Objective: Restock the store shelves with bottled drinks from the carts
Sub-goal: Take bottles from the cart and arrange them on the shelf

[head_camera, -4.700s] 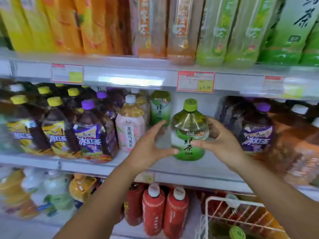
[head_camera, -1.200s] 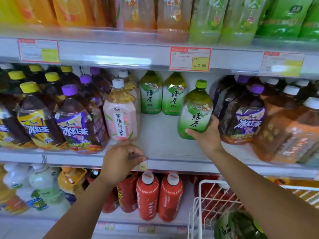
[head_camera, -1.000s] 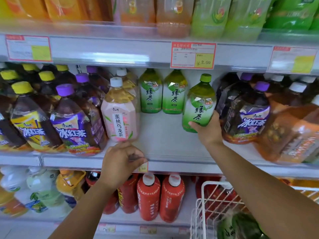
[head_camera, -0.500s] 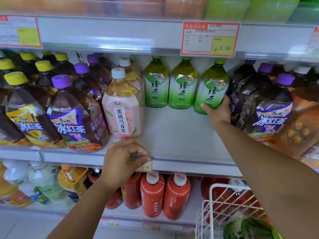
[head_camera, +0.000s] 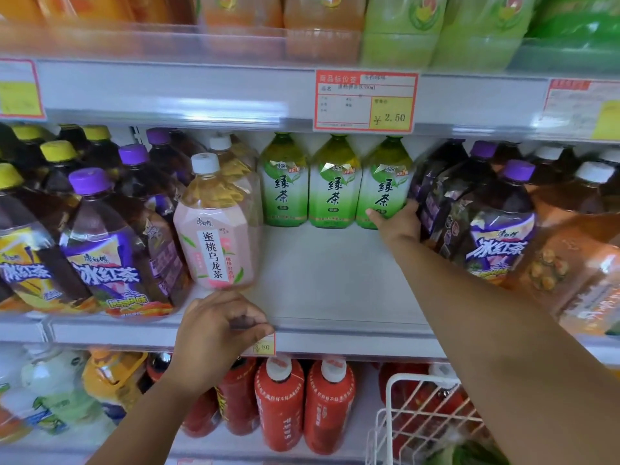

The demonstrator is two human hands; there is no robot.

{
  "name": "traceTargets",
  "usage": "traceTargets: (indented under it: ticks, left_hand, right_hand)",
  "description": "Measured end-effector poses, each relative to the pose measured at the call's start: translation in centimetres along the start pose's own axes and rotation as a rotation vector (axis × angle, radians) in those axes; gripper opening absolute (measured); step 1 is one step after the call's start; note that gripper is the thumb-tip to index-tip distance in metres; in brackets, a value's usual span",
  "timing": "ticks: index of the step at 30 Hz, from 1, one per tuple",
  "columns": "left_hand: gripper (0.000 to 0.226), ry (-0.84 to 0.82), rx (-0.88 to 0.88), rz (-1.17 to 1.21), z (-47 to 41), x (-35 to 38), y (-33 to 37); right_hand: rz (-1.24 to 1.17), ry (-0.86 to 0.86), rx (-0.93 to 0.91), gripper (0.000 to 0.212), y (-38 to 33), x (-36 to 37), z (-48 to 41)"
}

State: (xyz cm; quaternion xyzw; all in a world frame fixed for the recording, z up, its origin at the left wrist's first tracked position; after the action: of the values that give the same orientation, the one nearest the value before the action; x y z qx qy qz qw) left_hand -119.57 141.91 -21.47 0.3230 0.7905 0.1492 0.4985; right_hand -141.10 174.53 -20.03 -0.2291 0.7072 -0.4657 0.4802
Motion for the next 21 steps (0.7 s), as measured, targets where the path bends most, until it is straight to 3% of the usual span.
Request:
traceTargets:
  ticks: [4,6,10,14,17,19,21]
  left_hand:
    - [0.027,-0.020,-0.018,-0.016,-0.1,-0.3,0.6]
    - [0.027,-0.029,-0.028,-0.028,-0.1,-0.5,0.9]
    - [0.029,-0.042,-0.080,-0.104,0.1,-0.6,1.2]
    - [0.051,-0.068,0.061,-0.125,1.0,1.0,7.4]
    - [0.033,-0.208,0.138,0.175,3.2,4.8,14.5]
    - [0.027,-0.330,0.187,0.324,4.9,8.1,18.5]
    - [0.026,-0.439,0.249,0.338,6.1,11.4,21.0]
  right_hand:
    - [0.058,-0.041,0.030,0.084,0.7,0.0,1.1]
    - [0.110,-0.080,-0.041,0.076,0.2,-0.9,3.3]
    - [0.116,-0.241,-0.316,0.047,-2.1,-5.1,10.7]
    - [0.090,-0.408,-0.405,0.016,-2.4,-12.0,18.5]
    - [0.418,-0.613,-0.387,0.008,0.2,-16.1,22.2]
    - [0.700,-0.751,-0.313,0.017,3.8,-17.7,23.3]
    - [0.826,-0.869,-0.176,0.031,8.0,-18.3,24.4]
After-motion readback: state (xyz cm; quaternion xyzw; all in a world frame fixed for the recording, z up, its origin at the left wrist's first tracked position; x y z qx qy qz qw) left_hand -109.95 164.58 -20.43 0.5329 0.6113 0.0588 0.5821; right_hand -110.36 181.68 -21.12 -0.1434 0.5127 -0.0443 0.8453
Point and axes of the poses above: each hand's wrist, its own z-axis away from the middle knuckle, its own x-axis out of the palm, y = z × x, the point moved 10 cm from there along -z, towards the middle knuckle, and after that the axes turned 2 degrees about x, right-handed, at the moved point
